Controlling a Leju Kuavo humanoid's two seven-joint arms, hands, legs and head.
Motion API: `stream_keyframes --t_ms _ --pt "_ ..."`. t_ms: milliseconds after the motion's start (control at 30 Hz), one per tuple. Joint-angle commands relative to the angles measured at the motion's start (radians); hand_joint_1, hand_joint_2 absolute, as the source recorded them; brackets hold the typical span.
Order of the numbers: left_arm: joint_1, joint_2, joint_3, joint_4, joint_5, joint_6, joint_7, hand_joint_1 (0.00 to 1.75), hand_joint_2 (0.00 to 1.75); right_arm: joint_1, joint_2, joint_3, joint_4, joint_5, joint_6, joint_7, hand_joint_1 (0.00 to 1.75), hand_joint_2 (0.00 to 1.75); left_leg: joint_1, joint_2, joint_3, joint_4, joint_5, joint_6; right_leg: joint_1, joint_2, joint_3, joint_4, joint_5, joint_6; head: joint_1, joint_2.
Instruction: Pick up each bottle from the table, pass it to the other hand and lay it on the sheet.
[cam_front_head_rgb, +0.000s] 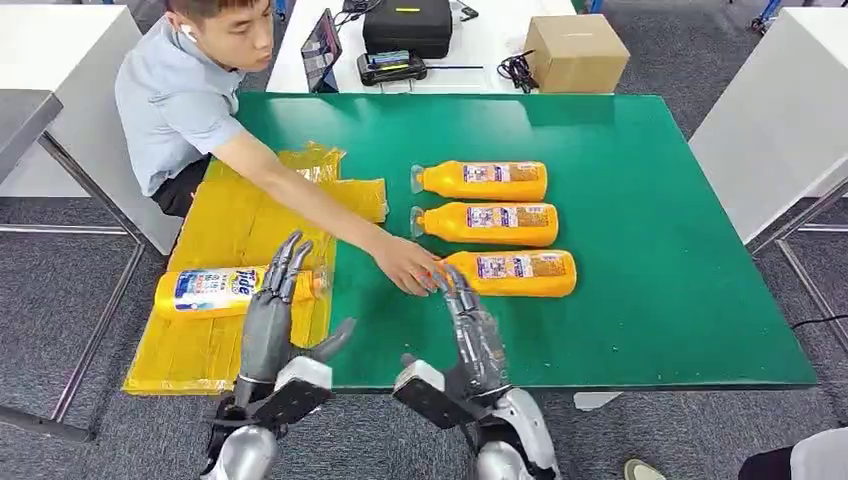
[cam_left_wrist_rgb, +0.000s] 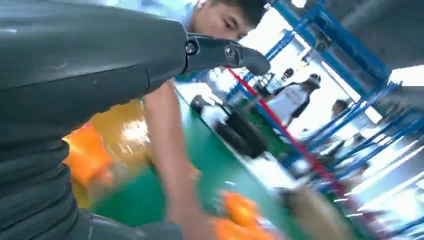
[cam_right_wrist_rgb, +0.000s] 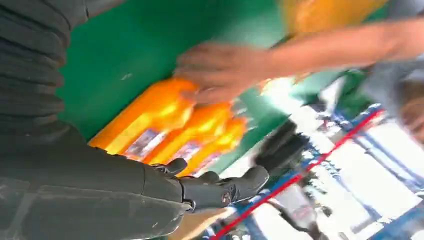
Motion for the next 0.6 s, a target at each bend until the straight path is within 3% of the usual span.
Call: stream_keyframes --t_ms 33,100,133,467,533,600 --pt "0.170 -0.028 0.059 -0.259 0.265 -0.102 -0.072 0.00 1.75 0.038 -0.080 -0.283 -0.075 0.016 0.066 0.013 0.00 0.00 0.000 0.001 0.003 0.000 -0.002 0.000 0.001 0.000 0.003 -0.001 -0.001 -0.002 0.000 0.000" --pt "0.186 -0.032 0.069 -0.293 0.293 -0.115 -0.066 0.00 1.75 0.046 -0.089 -0.268 -0.102 0.068 0.094 0.070 0.00 0.00 0.000 0.001 0.002 0.000 -0.002 0.000 0.001 0.000 0.002 -0.001 -0.001 -0.001 0.000 0.000" --pt "0.194 -0.025 0.075 -0.308 0.329 -0.137 -0.064 0.00 1.75 0.054 -0.110 -0.261 -0.118 0.004 0.170 0.082 0.00 0.00 0.001 0.002 0.003 0.002 -0.004 -0.001 0.002 0.001 0.003 0.001 -0.002 -0.002 0.000 0.000" --pt "0.193 -0.025 0.080 -0.299 0.336 -0.141 -0.069 0.00 1.75 0.060 -0.120 -0.266 -0.109 -0.009 0.172 0.074 0.00 0.00 0.002 0.006 0.005 0.000 -0.003 -0.001 0.002 0.004 0.004 -0.001 -0.001 -0.002 0.000 0.000" --pt "0.196 -0.020 0.084 -0.296 0.418 -0.174 -0.090 0.00 1.75 0.062 -0.129 -0.270 -0.098 -0.207 0.313 0.061 0.00 0.00 0.002 0.006 0.006 0.000 -0.003 -0.001 0.002 0.004 0.005 -0.001 -0.002 -0.002 0.000 0.000" --pt "0.204 -0.017 0.092 -0.291 0.461 -0.189 -0.106 0.00 1.75 0.081 -0.147 -0.269 -0.105 -0.272 0.335 0.042 0.00 0.00 0.001 0.005 0.005 -0.001 -0.002 -0.001 0.001 0.003 0.004 -0.001 -0.001 -0.002 0.000 0.000"
